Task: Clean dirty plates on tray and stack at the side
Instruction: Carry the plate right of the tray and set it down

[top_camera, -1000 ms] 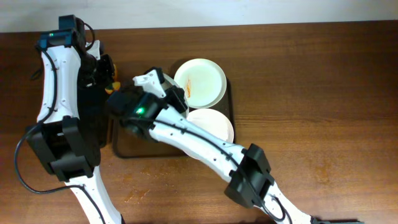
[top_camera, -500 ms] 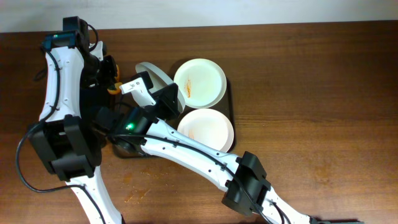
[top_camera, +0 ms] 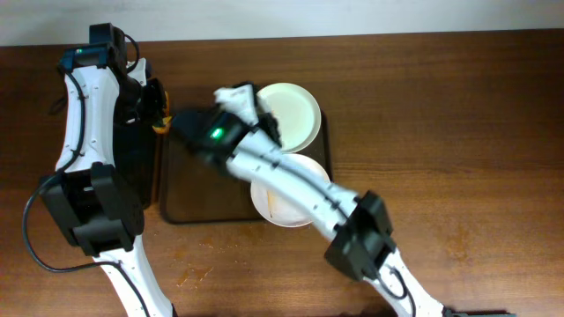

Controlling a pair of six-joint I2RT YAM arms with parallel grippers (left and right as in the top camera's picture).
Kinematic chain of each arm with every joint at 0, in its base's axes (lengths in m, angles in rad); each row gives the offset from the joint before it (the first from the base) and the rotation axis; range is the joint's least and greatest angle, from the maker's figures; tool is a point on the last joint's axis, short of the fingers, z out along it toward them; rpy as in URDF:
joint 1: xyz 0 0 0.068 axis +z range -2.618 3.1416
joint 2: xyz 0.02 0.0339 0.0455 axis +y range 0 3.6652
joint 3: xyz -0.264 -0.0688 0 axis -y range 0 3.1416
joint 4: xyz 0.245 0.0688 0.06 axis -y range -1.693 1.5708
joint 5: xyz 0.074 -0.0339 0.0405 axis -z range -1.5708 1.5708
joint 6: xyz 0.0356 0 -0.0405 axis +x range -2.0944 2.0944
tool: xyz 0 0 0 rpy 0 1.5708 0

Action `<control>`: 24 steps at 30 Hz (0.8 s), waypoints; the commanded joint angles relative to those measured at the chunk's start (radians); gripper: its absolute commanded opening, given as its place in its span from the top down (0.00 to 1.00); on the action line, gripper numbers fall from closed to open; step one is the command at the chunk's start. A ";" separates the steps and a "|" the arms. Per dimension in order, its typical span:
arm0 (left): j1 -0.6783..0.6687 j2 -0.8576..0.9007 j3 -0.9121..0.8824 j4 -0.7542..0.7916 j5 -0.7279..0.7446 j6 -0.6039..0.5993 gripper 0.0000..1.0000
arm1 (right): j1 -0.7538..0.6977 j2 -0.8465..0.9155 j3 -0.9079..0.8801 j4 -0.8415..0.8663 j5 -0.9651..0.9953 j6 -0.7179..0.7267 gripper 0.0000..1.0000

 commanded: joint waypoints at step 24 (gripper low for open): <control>-0.113 0.005 -0.007 0.040 -0.090 0.008 0.99 | -1.002 -0.176 -0.230 -0.009 -0.843 -0.416 0.96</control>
